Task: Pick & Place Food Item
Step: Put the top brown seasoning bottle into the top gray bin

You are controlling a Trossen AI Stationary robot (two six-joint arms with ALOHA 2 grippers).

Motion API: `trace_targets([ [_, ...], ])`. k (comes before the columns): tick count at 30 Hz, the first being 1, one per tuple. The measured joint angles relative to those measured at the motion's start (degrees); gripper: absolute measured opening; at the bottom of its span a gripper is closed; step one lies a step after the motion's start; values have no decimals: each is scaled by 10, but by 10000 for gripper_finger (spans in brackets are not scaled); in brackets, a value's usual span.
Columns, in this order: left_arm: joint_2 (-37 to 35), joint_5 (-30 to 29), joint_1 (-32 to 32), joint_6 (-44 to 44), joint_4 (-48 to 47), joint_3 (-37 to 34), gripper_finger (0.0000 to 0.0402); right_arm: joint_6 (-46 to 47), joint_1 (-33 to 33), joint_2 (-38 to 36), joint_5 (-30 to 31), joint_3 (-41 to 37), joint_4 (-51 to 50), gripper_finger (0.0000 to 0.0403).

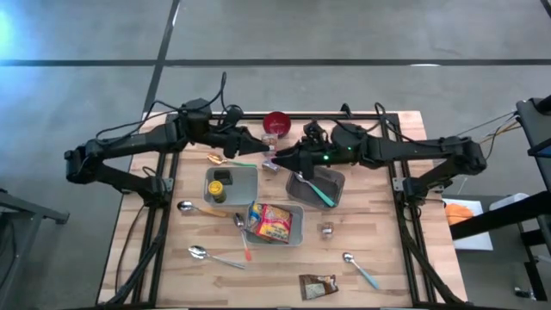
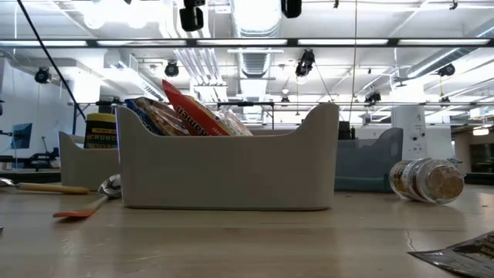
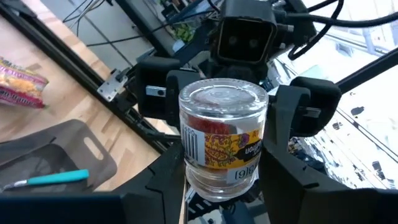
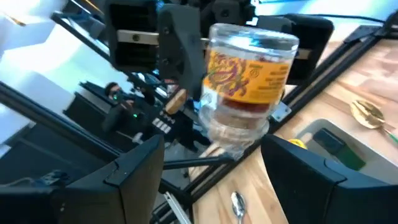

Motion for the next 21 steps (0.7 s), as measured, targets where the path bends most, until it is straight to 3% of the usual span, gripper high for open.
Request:
trace_targets([
  [21, 3, -1, -1, -4, 68, -1, 153, -22, -18, 32, -14, 45, -26, 265],
])
